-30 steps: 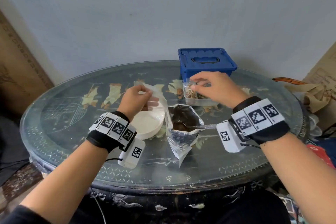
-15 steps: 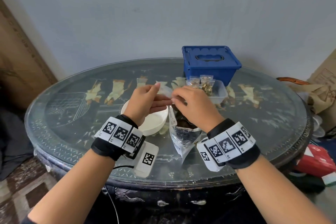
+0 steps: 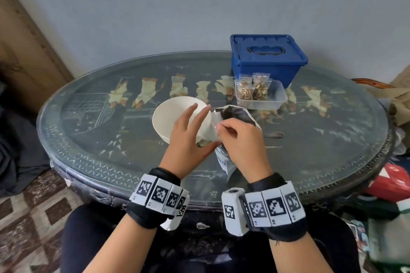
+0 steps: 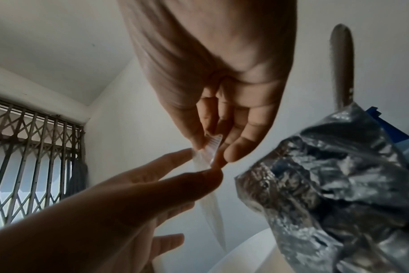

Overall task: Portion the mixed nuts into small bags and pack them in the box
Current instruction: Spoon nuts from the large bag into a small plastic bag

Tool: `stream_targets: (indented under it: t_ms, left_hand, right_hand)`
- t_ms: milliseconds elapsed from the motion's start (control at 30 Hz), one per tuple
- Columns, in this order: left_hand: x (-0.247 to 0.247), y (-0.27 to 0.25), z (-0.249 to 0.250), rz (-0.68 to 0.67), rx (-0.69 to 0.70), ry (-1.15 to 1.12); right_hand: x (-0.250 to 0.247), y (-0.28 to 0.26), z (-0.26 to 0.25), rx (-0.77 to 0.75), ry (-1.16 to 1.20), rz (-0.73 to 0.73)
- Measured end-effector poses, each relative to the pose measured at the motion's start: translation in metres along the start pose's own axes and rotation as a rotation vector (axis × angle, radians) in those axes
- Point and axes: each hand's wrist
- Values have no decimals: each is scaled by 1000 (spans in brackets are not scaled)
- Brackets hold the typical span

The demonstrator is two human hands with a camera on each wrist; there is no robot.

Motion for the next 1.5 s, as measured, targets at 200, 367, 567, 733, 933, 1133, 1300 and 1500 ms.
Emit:
stream_targets:
  t_ms: [200,367,567,733,933,1133,1300,1500]
  left_hand:
    - [7,-7,-5,-14,21,60]
    - [11,-11,-8,5,43,22]
    - [11,-9,-7,43,63,11]
    - [9,-10,-7,49,91,12]
    - [9,-13,-3,-2,102,64]
    - [8,-6,-12,-79,172,228]
    - [5,-5,-21,-180,182,190]
    - [2,-6,-21,-75,181,453]
  right_hand:
    - [3,-9,5,46,60,-13]
    - [1,-14,7,94,158,-43]
    - [-5,-18,3,42,199,-58]
    - [-10,-19,3,71,160,-149]
    - [-11,-20,3,110,166,-181]
    - [-11,-21,2,86,161,-136]
    - [-16,-20,6,25,106,-50]
    - [-17,-19,5,17,68,0]
Point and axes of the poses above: each hand's wrist, its own y-axis towards the middle knuckle, its own x-axis out of the palm, z = x × y, and after that the axes turned 12 degrees about -z, right-handed
